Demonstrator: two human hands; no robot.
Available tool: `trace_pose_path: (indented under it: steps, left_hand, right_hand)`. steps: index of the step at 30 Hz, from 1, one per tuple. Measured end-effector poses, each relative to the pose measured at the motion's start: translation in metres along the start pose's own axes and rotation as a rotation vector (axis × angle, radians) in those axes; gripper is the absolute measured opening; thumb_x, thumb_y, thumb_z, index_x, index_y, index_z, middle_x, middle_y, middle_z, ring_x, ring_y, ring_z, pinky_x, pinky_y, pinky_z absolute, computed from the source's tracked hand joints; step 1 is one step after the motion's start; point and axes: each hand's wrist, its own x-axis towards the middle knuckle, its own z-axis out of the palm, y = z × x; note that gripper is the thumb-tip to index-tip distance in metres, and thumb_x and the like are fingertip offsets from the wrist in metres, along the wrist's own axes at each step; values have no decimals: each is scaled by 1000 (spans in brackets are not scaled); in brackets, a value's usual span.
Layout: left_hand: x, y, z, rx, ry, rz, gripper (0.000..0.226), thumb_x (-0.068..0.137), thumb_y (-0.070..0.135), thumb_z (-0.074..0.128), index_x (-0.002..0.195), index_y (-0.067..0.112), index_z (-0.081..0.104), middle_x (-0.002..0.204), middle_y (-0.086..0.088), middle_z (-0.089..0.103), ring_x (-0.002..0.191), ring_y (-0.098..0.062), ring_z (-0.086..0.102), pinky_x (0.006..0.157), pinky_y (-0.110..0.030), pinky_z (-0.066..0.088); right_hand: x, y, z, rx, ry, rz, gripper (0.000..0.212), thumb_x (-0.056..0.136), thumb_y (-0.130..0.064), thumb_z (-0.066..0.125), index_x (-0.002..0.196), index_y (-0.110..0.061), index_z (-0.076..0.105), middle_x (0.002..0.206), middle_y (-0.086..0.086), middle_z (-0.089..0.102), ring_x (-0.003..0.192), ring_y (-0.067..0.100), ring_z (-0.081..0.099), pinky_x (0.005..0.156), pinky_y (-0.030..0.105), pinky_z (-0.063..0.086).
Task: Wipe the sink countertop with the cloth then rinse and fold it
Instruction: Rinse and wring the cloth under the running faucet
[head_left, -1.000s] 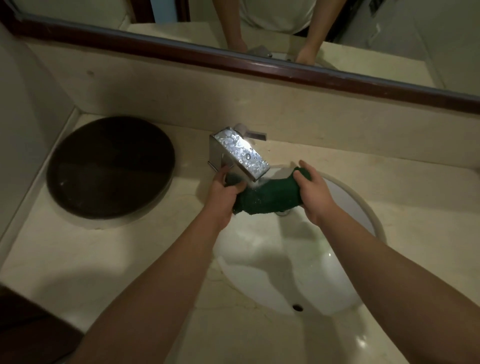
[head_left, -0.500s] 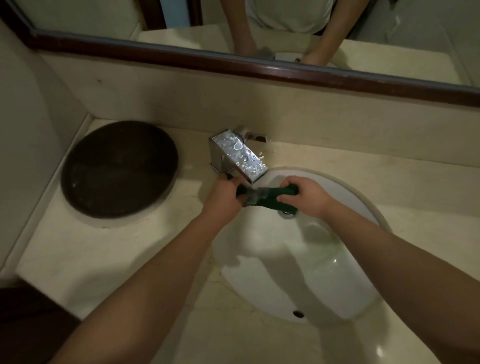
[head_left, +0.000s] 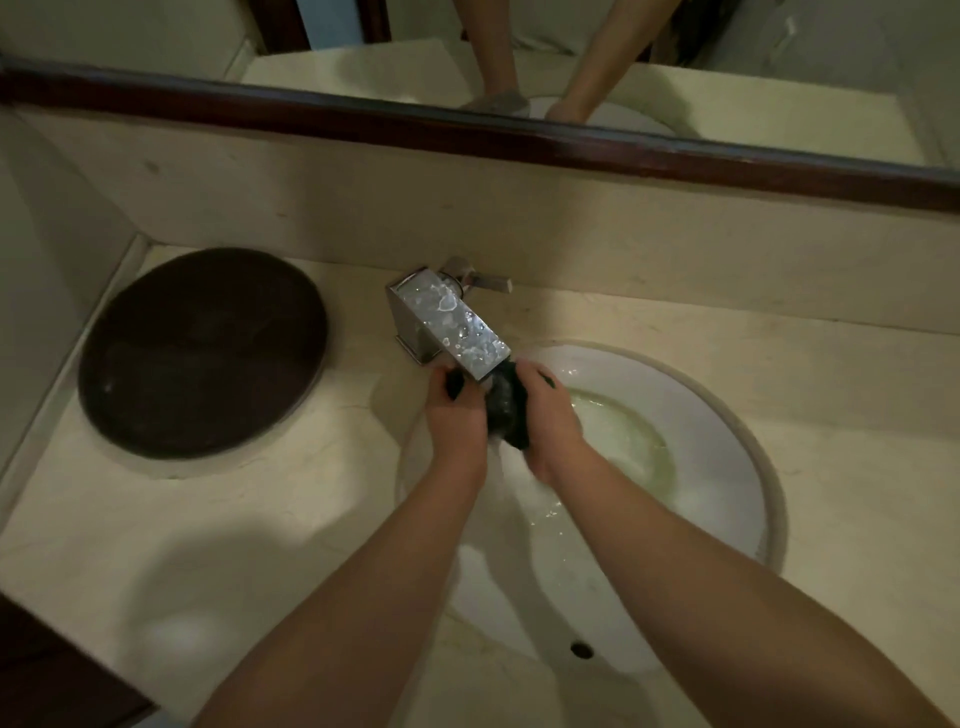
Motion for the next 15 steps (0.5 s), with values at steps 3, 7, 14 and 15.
trace_pose_path:
  steps: [3,7,14,15]
  left_hand:
    - [6,-5,10,100,56,-7,19,65,24,62,82,16,61,79,-6,68,72,-27,64,68,-40,51]
    - [19,-11,13,380,64,39,23,69,36,61,69,13,58,67,-6,65,60,-25,61,53,-25,43]
    - [24,-2,10,587,-54,66,18,84,27,53,79,11,60,87,-19,69,81,-31,66,71,-36,53]
    - [22,-1,11,535,-78,45,11,84,22,58,82,11,61,94,-22,69,85,-32,66,79,-42,55]
  right_hand:
    - [2,6,13,-72,63,-3,35,91,-46,55,92,-14,66,84,8,67,74,23,63,58,29,51]
    - [8,8,16,-119,97,66,47,87,-52,55,85,-7,69,72,7,67,62,21,60,50,24,44]
    - [22,7,11,-255,35,25,32,93,-38,53,95,-7,65,81,9,67,73,26,64,64,34,55]
    - [23,4,8,-239,41,65,33,90,-38,56,92,-7,66,77,9,67,69,26,64,57,32,53]
